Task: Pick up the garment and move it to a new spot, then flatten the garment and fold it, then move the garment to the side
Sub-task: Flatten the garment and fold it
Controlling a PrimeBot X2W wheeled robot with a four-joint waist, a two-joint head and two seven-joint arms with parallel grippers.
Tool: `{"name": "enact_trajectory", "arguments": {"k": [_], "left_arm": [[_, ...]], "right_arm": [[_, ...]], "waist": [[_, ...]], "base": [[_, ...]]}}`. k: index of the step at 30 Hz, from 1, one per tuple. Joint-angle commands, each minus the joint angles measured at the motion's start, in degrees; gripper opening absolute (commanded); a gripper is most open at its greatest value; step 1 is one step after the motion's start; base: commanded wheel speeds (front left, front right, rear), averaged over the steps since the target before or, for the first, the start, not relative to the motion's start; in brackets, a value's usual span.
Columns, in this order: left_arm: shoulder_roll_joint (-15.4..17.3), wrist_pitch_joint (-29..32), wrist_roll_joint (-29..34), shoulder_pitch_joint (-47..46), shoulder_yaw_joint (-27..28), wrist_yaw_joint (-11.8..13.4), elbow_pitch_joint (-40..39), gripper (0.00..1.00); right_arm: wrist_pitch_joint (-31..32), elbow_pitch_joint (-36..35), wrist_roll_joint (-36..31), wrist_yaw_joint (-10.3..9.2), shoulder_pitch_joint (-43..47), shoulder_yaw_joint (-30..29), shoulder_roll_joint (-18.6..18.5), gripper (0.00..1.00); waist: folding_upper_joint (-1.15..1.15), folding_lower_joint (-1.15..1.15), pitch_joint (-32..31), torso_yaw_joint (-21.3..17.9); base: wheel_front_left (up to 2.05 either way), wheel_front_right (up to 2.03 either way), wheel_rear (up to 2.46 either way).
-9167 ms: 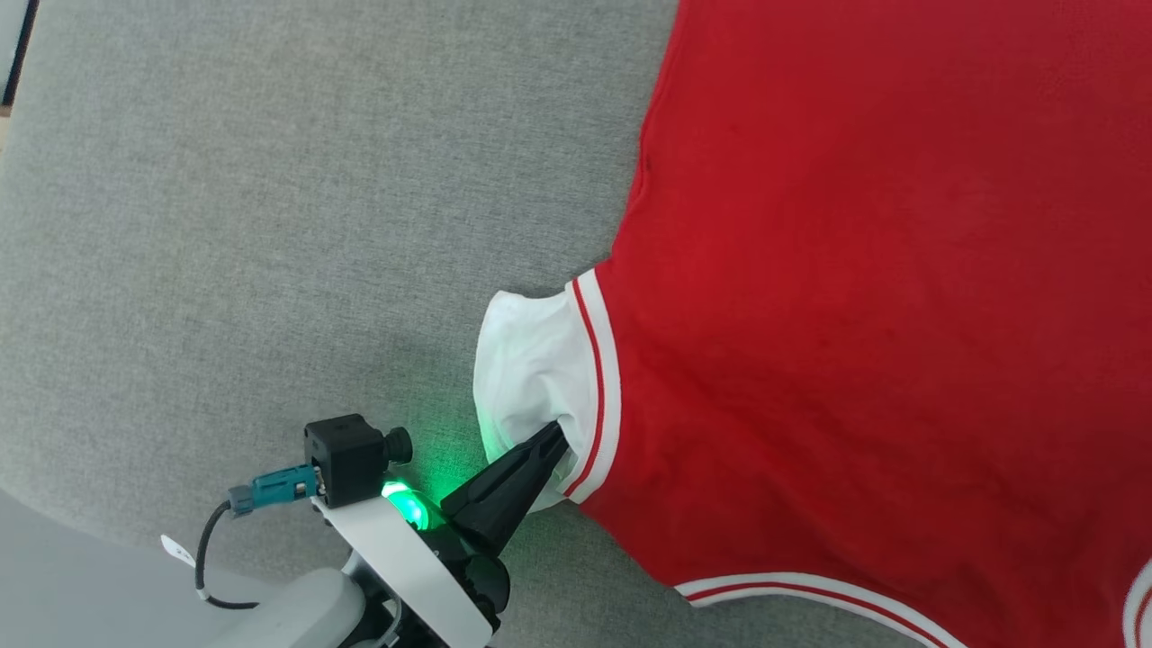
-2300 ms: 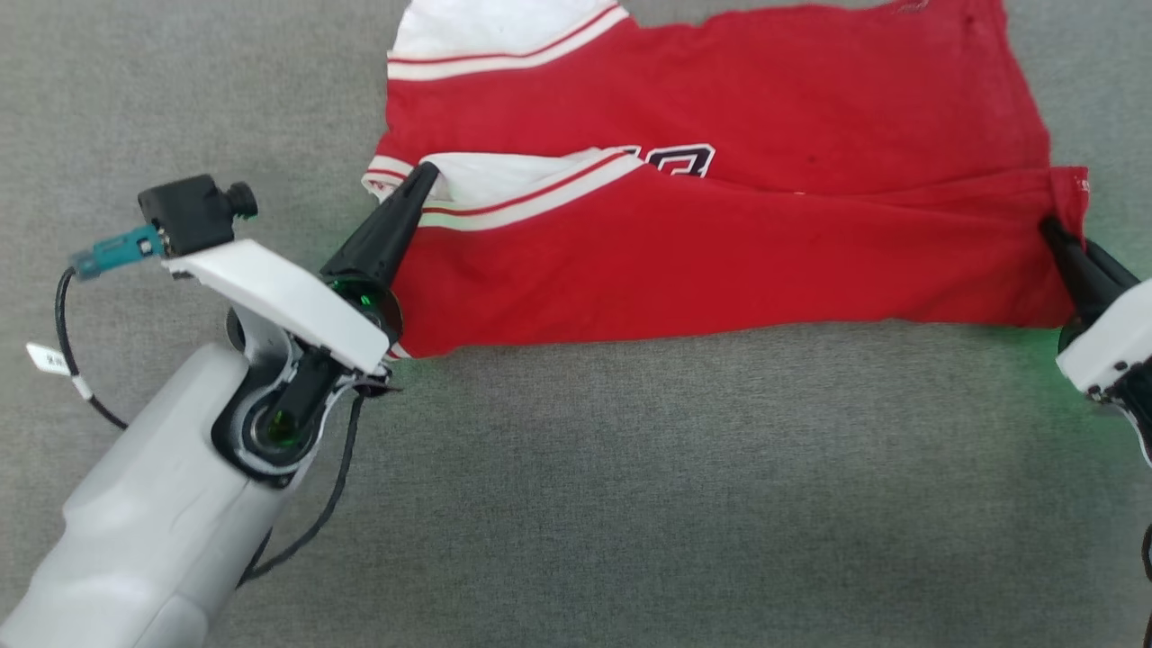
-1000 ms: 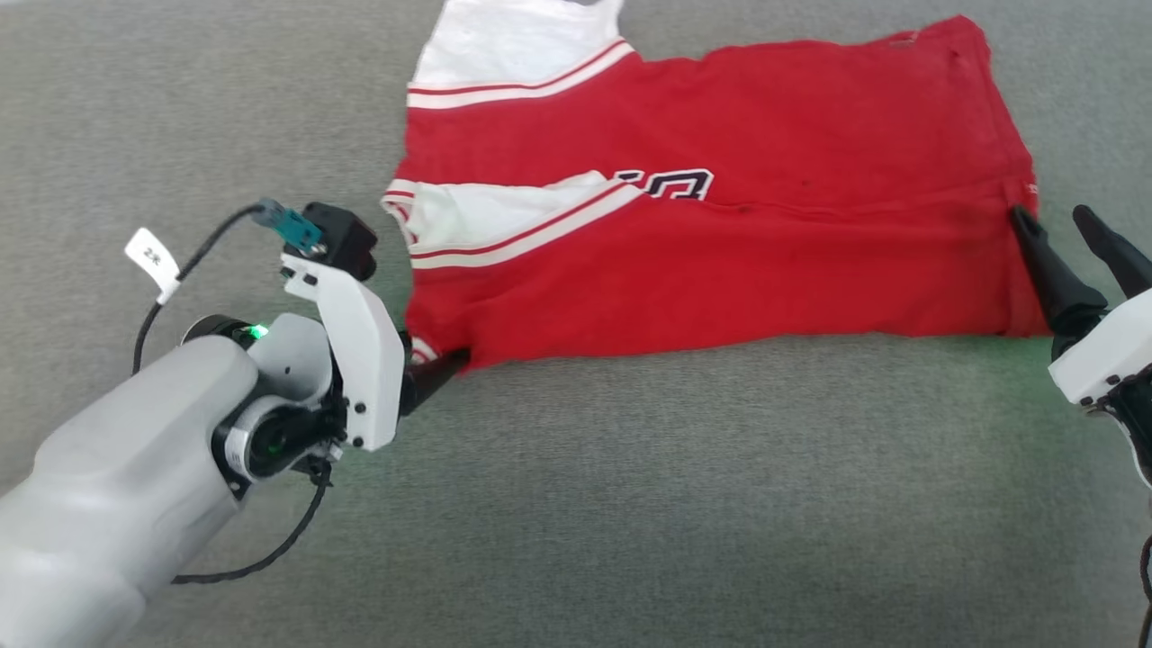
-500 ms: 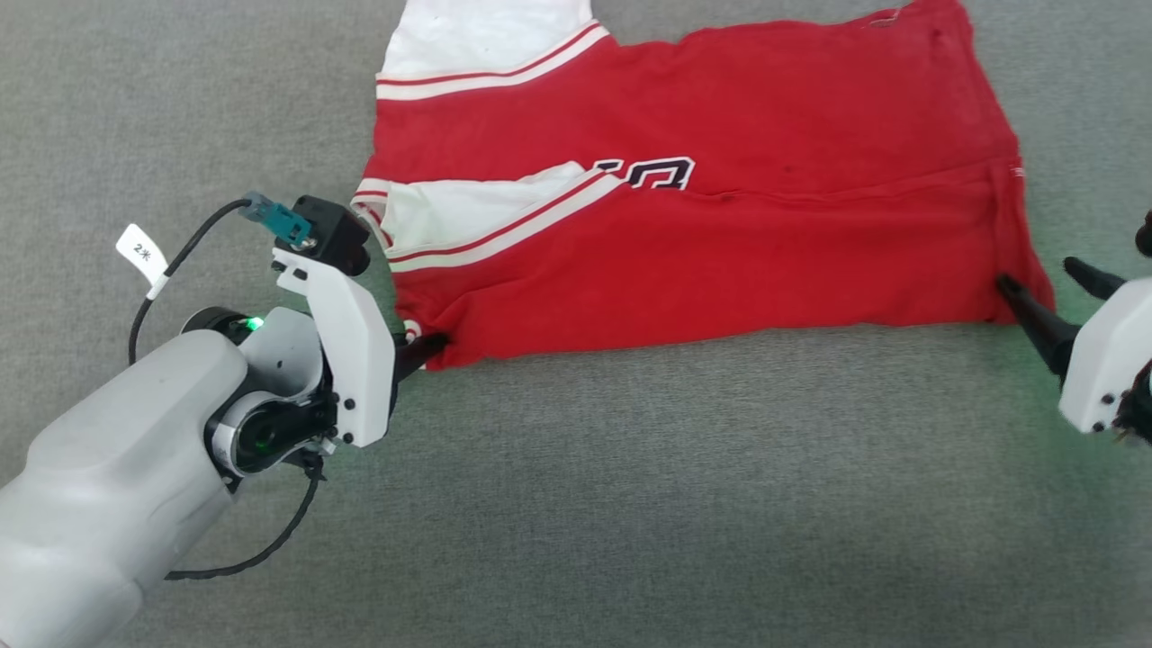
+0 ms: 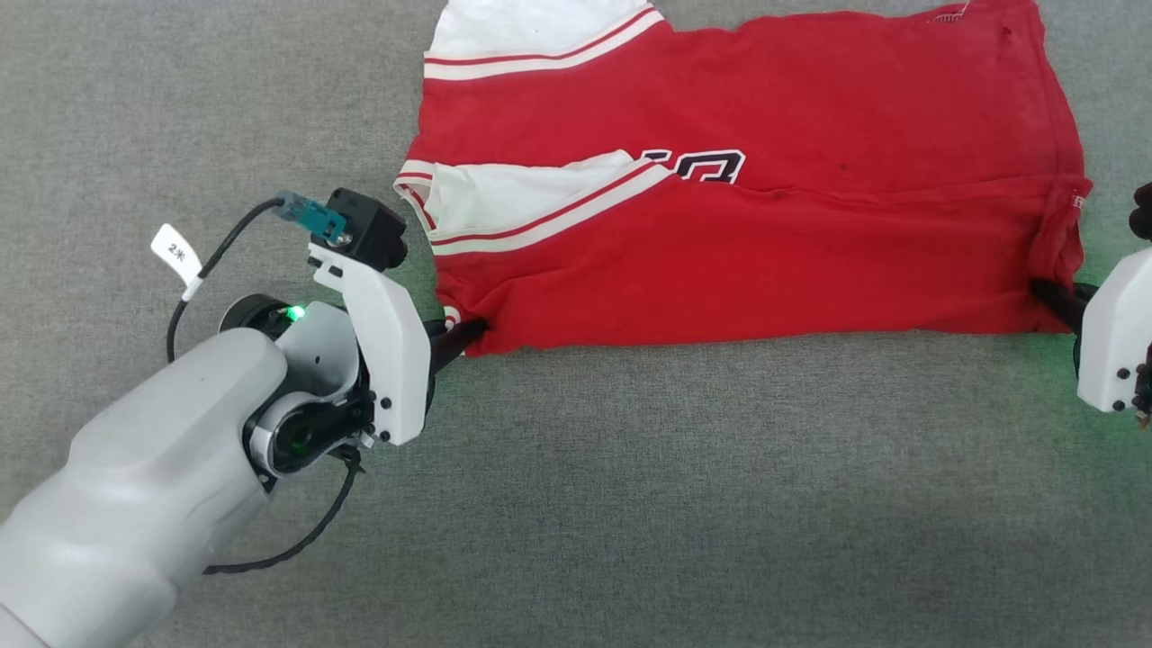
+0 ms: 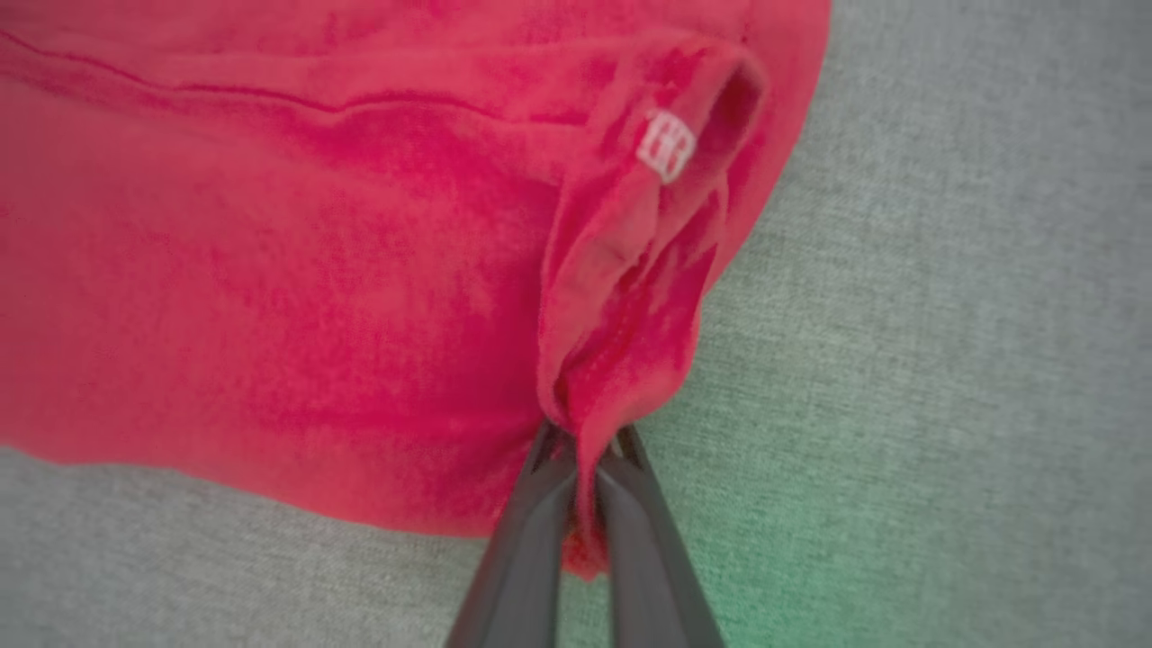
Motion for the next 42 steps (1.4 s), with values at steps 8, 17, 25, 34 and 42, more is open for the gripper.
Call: {"name": "enact_trajectory", "arguments": {"k": [8,17,25,34,42], "left_arm": [[3.86,-1.99,-0.34,6.50,-0.83,0.78,-5.78,0.00],[10.90,-3.94,-2.77,13.94,-0.73,4.76,-18.67,0.00],[14.46,-7.25,-3.32,18.74,-0.18,8.51,-26.16,0.00],[14.79,-12.78,-2.88,18.26,3.30,11.38,-25.21,1.00],[15.82,-22.49,-4.03,16.74,10.66,11.15,-20.10,1.00]], "right_arm": [[-1.02,-1.35,1.74,-0.10,3.98,0.97,-2.63,0.00],[1.41,-7.49,4.67,-0.09,11.43,1.28,-7.19,0.00],[2.22,-12.87,5.28,-0.09,18.23,-2.20,-7.96,0.00],[-8.46,-14.71,-0.62,-0.05,19.17,-12.10,-1.54,1.00],[-26.79,-20.57,-6.47,-0.05,18.45,-12.38,5.47,1.00]], "waist": [[0.00,0.00,-2.77,0.20],[0.00,0.00,-5.51,0.50],[0.00,0.00,-6.31,0.59],[0.00,0.00,-6.92,-0.21],[0.00,0.00,-6.96,-3.35]], "base": [[0.00,0.00,0.00],[0.00,0.00,0.00],[0.00,0.00,0.00],[0.00,0.00,0.00],[0.00,0.00,0.00]]}}
